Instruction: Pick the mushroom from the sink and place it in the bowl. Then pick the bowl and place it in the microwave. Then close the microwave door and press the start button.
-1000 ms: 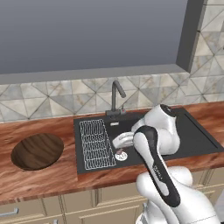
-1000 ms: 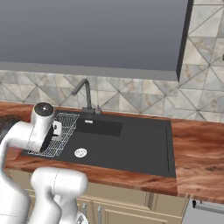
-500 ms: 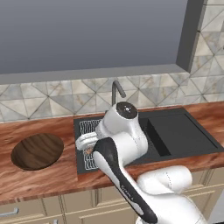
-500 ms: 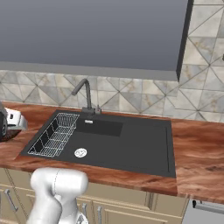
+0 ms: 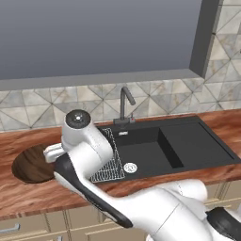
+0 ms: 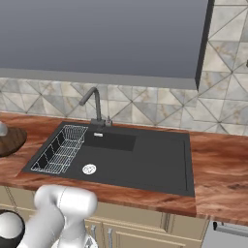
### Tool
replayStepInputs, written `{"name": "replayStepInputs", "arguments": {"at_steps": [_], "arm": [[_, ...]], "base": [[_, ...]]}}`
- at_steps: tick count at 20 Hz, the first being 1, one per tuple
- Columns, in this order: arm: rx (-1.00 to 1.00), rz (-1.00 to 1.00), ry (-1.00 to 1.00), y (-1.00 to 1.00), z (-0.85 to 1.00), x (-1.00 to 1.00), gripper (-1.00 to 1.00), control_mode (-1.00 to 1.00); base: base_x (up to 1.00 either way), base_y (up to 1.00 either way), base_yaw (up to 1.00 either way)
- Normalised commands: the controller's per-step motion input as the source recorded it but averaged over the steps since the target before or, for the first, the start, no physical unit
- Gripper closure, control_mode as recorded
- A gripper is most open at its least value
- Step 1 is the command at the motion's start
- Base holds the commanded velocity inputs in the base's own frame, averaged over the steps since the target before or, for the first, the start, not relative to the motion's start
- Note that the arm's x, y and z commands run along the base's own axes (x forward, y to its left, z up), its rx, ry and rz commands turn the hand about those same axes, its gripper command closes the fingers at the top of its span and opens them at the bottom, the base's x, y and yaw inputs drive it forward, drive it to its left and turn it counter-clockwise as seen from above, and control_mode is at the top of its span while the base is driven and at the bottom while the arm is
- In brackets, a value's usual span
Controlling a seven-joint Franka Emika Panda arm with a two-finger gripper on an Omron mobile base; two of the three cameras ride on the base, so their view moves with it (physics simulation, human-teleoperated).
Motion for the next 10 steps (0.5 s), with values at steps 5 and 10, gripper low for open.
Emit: {"name": "replayStepInputs", "arguments": {"at_steps": [5,10], "arm": [[-0.05,0.00,0.07,0.48,-0.33,0.67,1.00,-1.00],[-0.02,0.00,0.10,0.28,-0.50,0.60,1.00,-1.00]], "base": [[0.00,0.00,0.00],[0.00,0.00,0.00]]}}
